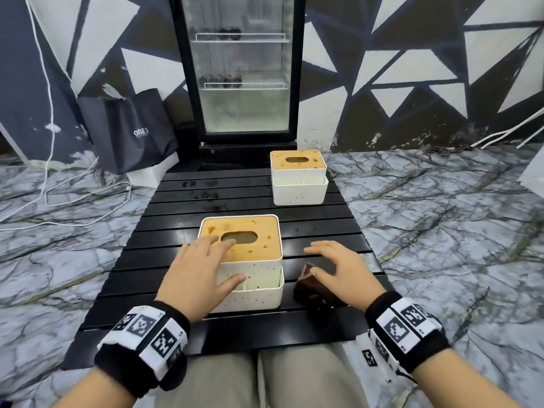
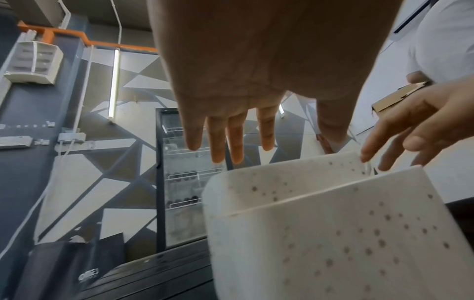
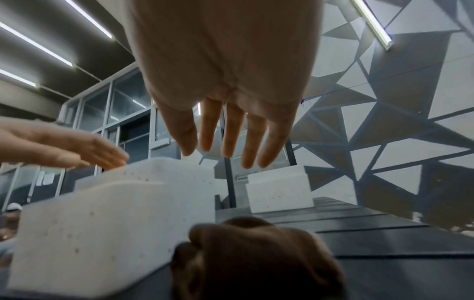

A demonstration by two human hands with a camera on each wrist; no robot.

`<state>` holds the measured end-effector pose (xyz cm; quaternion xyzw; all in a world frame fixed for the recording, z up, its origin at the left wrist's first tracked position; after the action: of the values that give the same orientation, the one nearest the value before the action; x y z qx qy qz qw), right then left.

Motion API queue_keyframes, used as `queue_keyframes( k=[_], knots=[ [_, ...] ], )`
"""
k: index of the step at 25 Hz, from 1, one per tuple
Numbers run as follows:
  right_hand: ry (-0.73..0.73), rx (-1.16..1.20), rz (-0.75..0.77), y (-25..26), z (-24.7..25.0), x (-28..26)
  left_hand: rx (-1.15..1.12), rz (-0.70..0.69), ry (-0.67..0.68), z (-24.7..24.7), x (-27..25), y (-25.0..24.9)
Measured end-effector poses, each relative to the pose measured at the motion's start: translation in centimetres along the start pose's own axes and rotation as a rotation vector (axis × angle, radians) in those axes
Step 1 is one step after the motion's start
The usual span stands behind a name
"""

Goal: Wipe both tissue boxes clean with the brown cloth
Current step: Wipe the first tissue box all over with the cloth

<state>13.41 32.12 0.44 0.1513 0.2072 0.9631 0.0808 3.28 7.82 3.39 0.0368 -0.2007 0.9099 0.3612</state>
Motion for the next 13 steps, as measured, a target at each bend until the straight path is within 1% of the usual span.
queue_keyframes(
  k=[4, 6, 10, 13],
  knots=[
    [0.289, -0.157, 0.045, -1.5, -1.3, -0.9, 0.044, 0.006, 0.158, -2.6, 2.7, -3.0],
    [0.373, -0.191, 0.04, -1.6, -2.0, -1.1, 0.049, 0.017, 0.204, -3.8, 4.0, -3.9],
    [0.423, -0.314, 0.039, -1.5, -3.1, -0.6, 0.059, 0.055, 0.21, -4.6, 5.3, -4.8],
    [0.428, -0.377, 0.036, -1.6, -4.0, -0.5, 0.022, 0.065, 0.191, -4.8, 5.5, -4.8]
  ],
)
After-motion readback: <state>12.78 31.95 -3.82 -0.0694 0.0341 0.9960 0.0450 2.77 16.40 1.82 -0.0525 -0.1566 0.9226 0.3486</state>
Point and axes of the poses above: each hand's wrist, its own x-axis towards the middle knuckle, its own z-axis out of the back of the hand, y = z × x, the point moved 2 cm from there along x, towards the middle knuckle, and after that the axes turned 15 degrees about -x, right-handed, at the moved point
